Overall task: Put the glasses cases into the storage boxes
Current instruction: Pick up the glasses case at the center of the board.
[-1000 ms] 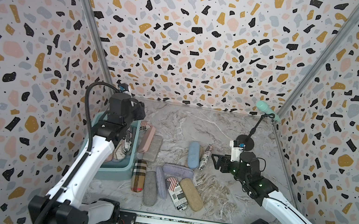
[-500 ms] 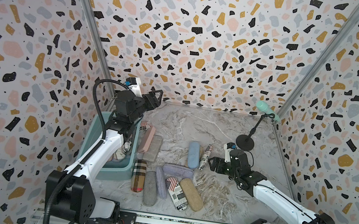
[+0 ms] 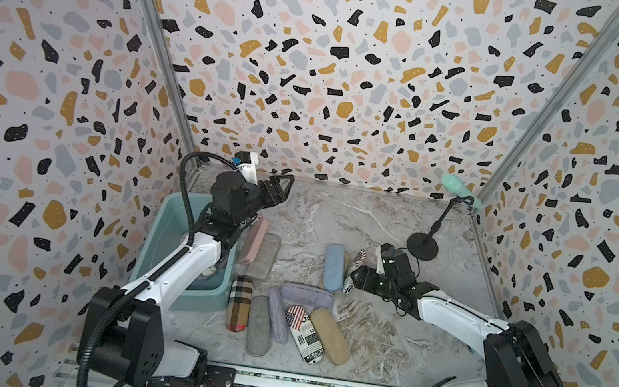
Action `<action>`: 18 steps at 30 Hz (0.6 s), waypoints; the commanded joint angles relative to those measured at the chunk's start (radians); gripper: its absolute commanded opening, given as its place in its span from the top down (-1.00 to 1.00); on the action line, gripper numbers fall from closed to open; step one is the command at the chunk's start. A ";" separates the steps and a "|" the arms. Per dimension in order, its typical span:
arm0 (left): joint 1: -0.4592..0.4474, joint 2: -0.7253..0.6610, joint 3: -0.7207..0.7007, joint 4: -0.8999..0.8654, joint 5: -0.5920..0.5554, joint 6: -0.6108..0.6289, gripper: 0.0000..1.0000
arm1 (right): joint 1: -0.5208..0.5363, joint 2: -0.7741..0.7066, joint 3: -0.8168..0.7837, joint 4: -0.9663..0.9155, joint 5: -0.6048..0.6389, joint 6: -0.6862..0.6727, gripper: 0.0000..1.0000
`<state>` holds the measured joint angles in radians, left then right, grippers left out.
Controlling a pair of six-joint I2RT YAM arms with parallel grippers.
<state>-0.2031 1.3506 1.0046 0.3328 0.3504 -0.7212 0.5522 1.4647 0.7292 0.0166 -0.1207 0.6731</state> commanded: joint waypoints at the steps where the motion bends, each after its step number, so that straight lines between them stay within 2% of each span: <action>1: -0.013 -0.019 -0.001 0.043 0.005 0.011 -0.52 | 0.008 0.013 0.052 -0.002 -0.007 0.019 -0.48; 6: -0.013 -0.030 -0.001 0.031 -0.003 0.023 -0.52 | 0.013 0.036 0.058 -0.014 0.017 0.011 -0.45; 11: -0.019 -0.037 -0.002 0.028 -0.003 0.027 -0.53 | 0.014 0.045 0.064 -0.018 0.024 -0.008 -0.33; 15: -0.024 -0.039 0.001 0.023 -0.001 0.030 -0.53 | 0.013 0.062 0.098 -0.052 0.033 -0.036 -0.12; 18: -0.024 -0.044 0.002 0.015 -0.008 0.041 -0.53 | 0.013 0.077 0.120 -0.079 0.039 -0.061 -0.03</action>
<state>-0.2211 1.3350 1.0046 0.3264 0.3492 -0.7078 0.5613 1.5330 0.8074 -0.0105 -0.1017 0.6479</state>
